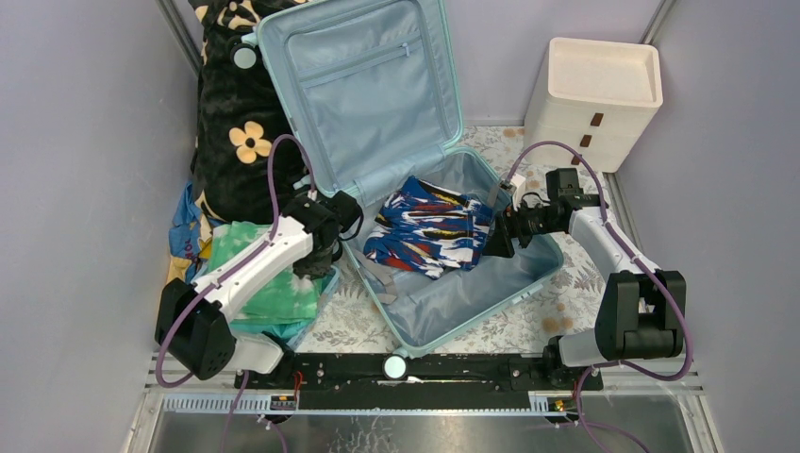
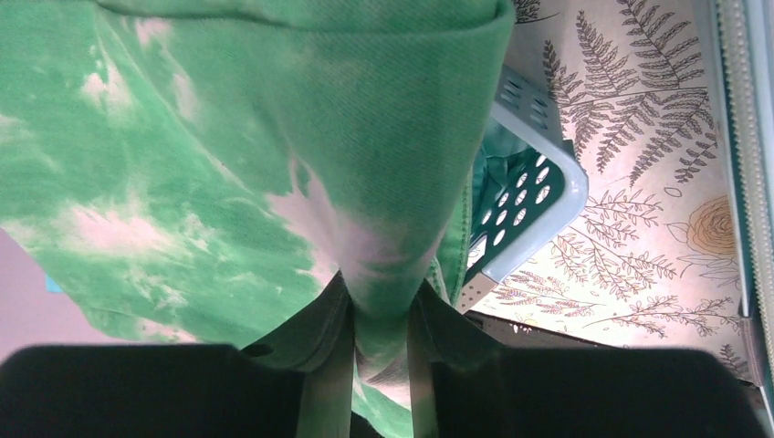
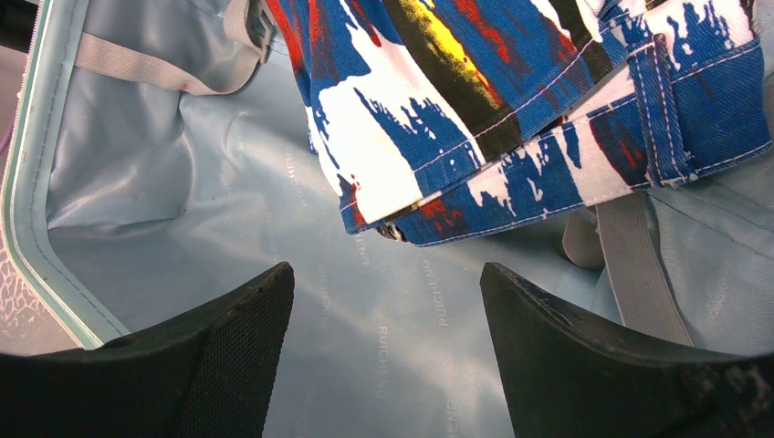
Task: Open, take out, and arrange the luggage
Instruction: Place the clothes in the bin.
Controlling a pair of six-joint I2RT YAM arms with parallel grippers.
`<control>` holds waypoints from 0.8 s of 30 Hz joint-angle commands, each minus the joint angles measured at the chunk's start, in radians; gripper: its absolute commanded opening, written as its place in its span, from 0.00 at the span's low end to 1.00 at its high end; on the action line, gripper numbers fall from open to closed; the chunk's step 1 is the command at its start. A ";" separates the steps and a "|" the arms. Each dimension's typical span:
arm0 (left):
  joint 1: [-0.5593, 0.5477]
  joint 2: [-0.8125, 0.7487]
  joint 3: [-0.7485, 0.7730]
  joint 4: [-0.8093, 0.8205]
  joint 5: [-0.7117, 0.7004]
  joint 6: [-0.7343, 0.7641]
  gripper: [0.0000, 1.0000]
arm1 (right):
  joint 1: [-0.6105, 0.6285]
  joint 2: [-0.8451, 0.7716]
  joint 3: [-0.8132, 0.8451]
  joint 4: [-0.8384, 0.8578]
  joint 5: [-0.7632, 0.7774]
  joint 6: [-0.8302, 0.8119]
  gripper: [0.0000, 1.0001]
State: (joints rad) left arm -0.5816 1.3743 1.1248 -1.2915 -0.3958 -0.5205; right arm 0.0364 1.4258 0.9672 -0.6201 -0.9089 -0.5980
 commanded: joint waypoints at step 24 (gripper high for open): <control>-0.002 -0.429 -0.002 0.623 0.256 0.098 0.99 | 0.000 -0.092 -0.022 0.143 -0.147 0.075 0.82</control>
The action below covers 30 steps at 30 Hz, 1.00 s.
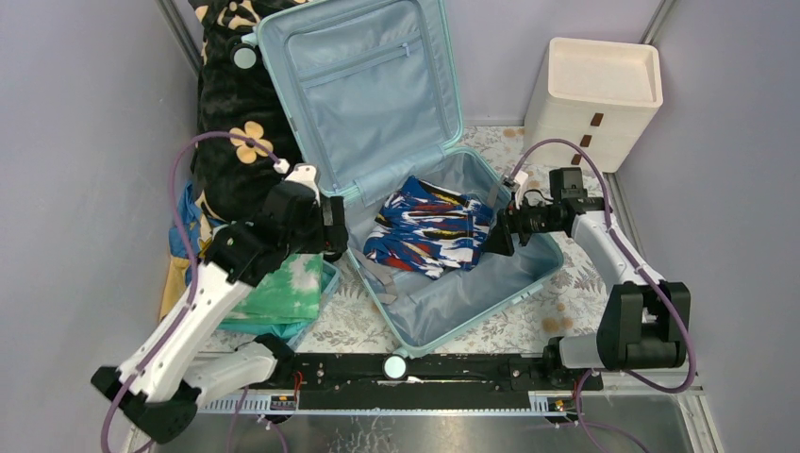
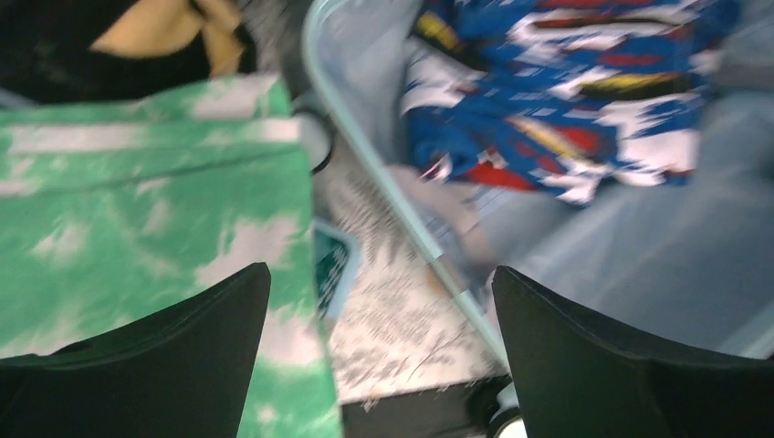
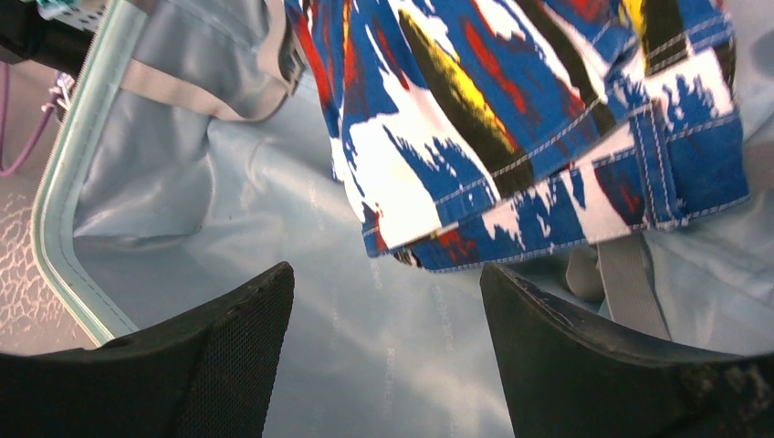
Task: Open, take out, and arrange the luggage
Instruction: Place the clothes in the bin, then pick up the clothes from the luggage.
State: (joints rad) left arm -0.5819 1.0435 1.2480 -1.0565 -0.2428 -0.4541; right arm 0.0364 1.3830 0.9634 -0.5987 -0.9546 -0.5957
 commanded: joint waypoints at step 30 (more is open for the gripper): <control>0.187 0.280 -0.400 1.122 0.531 -0.133 0.87 | 0.227 0.449 0.176 0.104 0.672 0.226 0.27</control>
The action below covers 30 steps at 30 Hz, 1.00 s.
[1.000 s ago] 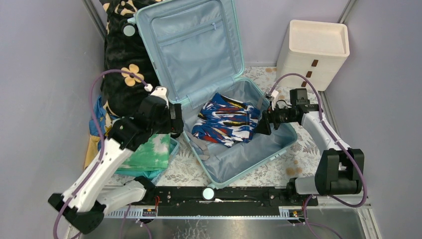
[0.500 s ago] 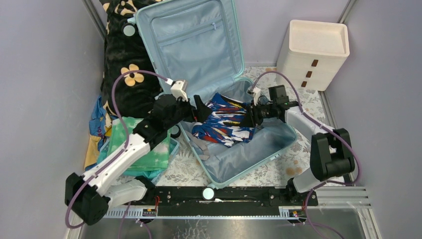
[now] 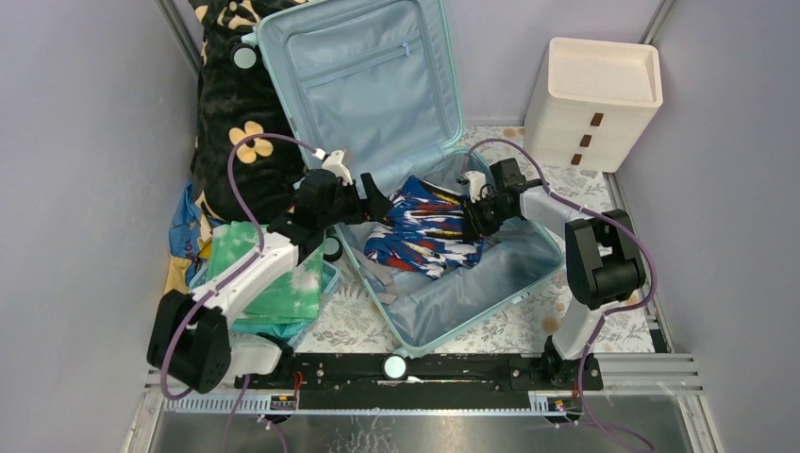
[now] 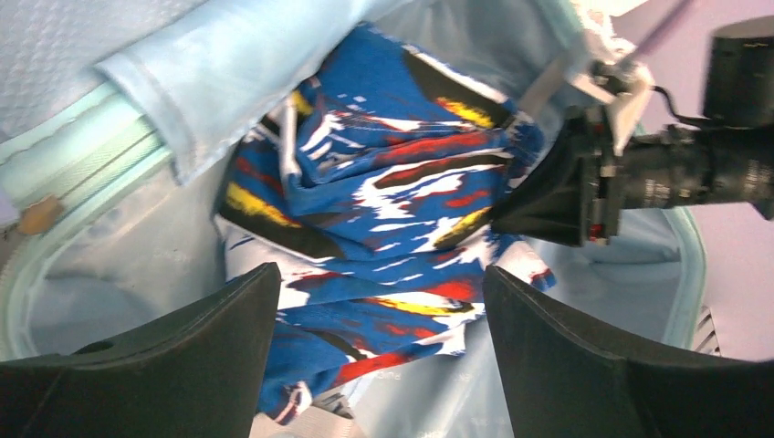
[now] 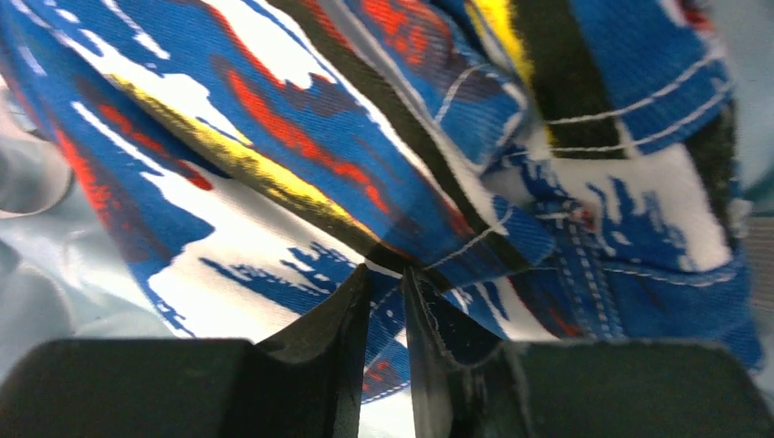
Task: Open, take out, and arrange the luggage
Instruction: Pick up the clothes from the luggage.
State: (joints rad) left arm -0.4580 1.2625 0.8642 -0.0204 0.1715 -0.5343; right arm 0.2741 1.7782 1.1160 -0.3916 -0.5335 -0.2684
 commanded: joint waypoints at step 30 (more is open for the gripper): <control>-0.069 0.482 0.222 -0.134 -0.039 -0.012 0.75 | -0.021 0.114 0.076 -0.223 0.183 -0.166 0.25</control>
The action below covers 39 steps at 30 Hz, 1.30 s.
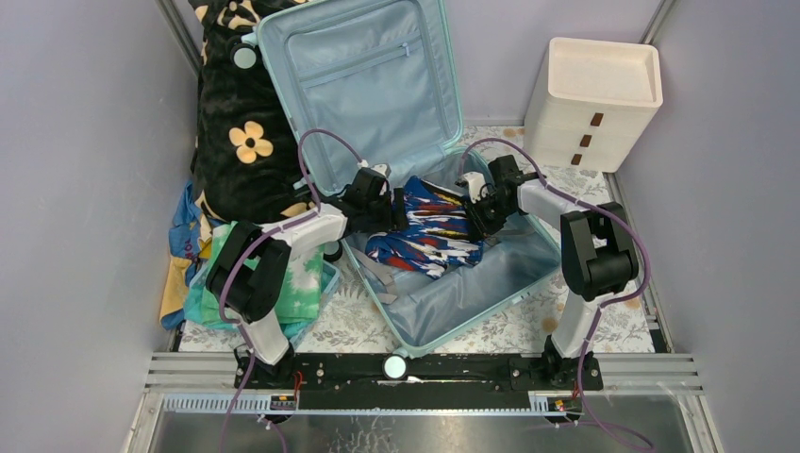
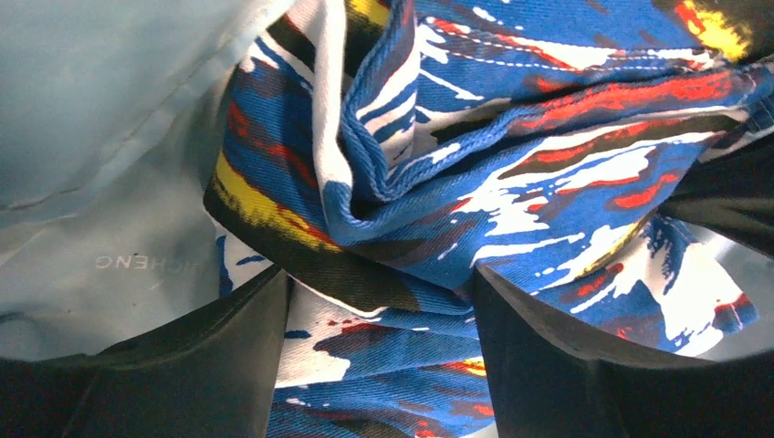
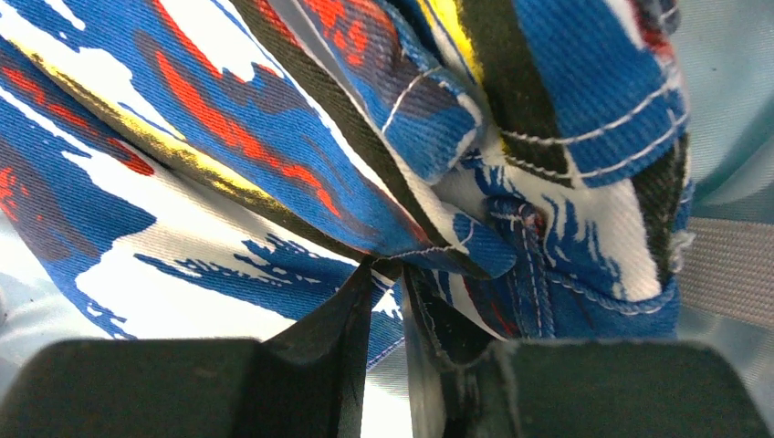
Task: Open, take out, and arrange the luggage
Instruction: Pick up the clothes from the luggage.
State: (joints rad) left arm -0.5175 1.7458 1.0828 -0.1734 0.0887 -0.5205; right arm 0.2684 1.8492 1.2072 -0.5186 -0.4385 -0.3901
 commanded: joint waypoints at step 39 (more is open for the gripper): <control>0.083 0.013 0.019 -0.049 0.202 0.067 0.98 | -0.016 0.037 -0.006 -0.116 0.051 -0.058 0.25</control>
State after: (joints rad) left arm -0.4713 1.7458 1.1282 -0.2726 0.1543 -0.4393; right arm 0.2615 1.8526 1.2083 -0.5365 -0.4389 -0.4156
